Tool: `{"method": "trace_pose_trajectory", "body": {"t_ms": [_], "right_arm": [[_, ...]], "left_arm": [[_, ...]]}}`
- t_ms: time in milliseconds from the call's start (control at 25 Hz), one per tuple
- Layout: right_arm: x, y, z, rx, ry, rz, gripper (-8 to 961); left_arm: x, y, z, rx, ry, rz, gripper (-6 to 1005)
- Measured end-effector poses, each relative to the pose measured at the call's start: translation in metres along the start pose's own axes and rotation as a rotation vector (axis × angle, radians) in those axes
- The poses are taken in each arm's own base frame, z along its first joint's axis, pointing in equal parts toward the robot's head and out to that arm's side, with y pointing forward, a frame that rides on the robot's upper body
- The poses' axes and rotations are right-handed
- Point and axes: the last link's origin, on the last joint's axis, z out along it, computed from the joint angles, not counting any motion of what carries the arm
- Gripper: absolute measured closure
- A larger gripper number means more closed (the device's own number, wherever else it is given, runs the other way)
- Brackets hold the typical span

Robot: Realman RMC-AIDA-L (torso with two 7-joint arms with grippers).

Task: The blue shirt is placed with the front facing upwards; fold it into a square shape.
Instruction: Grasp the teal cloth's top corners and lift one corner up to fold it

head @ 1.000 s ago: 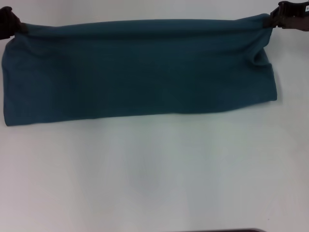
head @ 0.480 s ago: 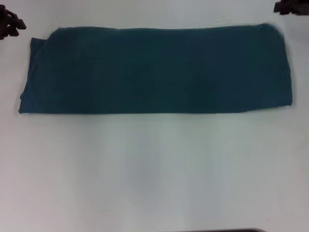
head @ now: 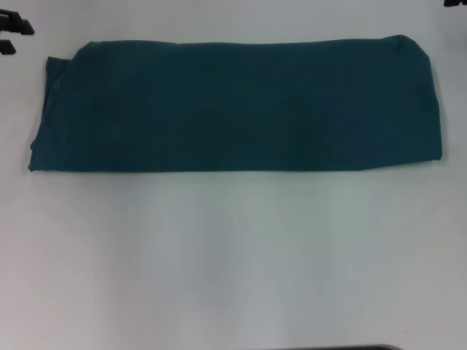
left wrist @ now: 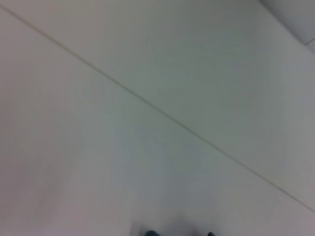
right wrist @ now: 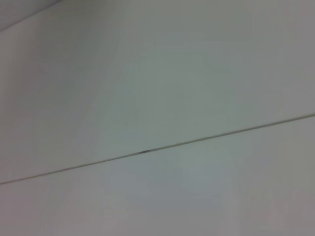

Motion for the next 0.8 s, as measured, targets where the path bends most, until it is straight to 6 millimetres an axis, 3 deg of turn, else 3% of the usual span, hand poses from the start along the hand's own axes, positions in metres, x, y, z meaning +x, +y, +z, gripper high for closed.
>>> {"method": "trace_pose_trajectory", "body": {"t_ms": [40,120,240,440,600,800], "right_arm": [[0.002,0.001,-0.003,-0.035,-0.001,-0.004,548],[0.007,0.002,-0.012,-0.133,-0.025,-0.012,310],[0.022,0.002,-0.029,-0.31,-0.128,-0.054,246],[0.073,-0.014,-0.049,-0.492,-0.297,-0.053,139],[0.118,-0.016,-0.056,-0.59,-0.313,-0.048,66],[0.144,-0.008,-0.057,-0.672,-0.239,-0.068,24]], "left_arm": [[0.0,0.001,-0.003,-0.022,0.007,0.001,584],[-0.002,0.003,-0.01,-0.098,0.018,0.002,509],[-0.012,0.006,-0.023,-0.253,0.025,-0.021,508],[-0.04,-0.006,-0.039,-0.411,0.056,-0.104,508],[-0.062,-0.016,-0.045,-0.456,0.036,-0.152,509],[-0.075,-0.017,-0.047,-0.483,0.001,-0.104,512]]}}
